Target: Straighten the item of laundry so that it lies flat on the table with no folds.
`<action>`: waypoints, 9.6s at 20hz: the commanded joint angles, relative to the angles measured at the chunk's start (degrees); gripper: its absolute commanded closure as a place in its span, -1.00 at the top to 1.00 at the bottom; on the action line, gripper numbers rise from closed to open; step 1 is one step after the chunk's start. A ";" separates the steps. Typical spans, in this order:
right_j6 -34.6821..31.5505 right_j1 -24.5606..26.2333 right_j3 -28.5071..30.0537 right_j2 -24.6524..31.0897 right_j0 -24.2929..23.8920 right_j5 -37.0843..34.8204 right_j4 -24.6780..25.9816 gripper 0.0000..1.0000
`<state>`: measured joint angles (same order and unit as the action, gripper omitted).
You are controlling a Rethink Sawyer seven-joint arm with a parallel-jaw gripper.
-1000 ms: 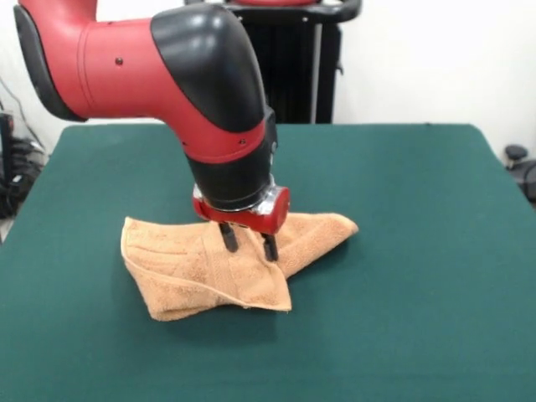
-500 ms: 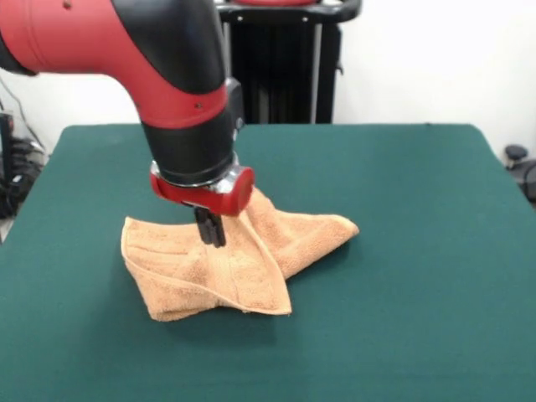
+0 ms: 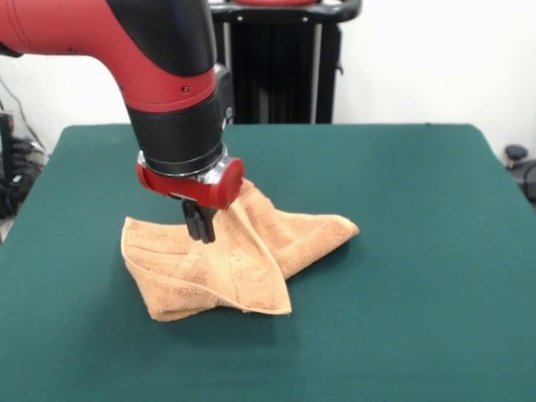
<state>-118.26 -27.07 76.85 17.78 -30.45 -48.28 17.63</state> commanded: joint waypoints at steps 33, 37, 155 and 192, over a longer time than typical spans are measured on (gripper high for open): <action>11.35 2.51 15.16 12.03 -7.13 -2.98 -3.21 1.00; 10.24 2.36 15.81 13.49 -7.48 -4.59 -4.11 1.00; 5.65 1.67 9.39 5.59 -0.75 6.26 6.51 -1.00; 9.59 10.65 -2.17 20.09 -4.51 12.76 3.24 1.00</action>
<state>-118.26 -17.82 76.80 28.70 -35.61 -29.69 24.09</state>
